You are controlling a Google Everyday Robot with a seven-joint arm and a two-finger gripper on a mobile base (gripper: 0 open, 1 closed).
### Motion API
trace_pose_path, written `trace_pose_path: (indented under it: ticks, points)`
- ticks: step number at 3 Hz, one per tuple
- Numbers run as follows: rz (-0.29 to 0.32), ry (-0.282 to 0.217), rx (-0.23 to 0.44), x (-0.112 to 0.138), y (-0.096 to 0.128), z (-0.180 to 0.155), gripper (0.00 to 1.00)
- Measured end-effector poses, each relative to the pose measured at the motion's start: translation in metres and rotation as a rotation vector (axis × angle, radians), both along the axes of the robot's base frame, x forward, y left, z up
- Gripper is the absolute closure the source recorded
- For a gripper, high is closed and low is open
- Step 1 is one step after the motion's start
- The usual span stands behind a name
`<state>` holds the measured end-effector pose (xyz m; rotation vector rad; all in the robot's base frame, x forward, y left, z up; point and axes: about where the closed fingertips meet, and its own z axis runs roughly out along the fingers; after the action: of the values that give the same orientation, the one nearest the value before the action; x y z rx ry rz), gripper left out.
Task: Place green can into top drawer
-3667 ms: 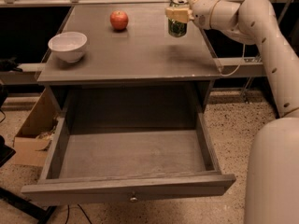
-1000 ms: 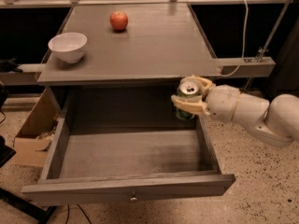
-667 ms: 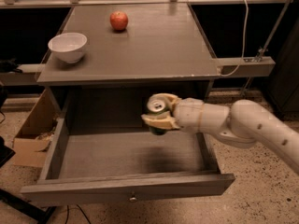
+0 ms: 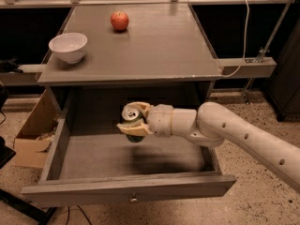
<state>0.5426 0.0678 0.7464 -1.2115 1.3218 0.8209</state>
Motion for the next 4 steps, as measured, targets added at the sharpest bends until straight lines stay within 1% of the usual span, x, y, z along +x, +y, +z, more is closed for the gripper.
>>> trace_pose_path:
  ticks: [1, 2, 3, 4]
  points:
    - [0.002, 0.015, 0.048, 0.000, 0.034, -0.026, 1.00]
    - [-0.004, 0.015, 0.050, 0.000, 0.050, -0.044, 1.00]
    - [-0.006, 0.015, 0.050, 0.000, 0.050, -0.045, 0.82]
    - [-0.006, 0.015, 0.050, 0.000, 0.050, -0.045, 0.59]
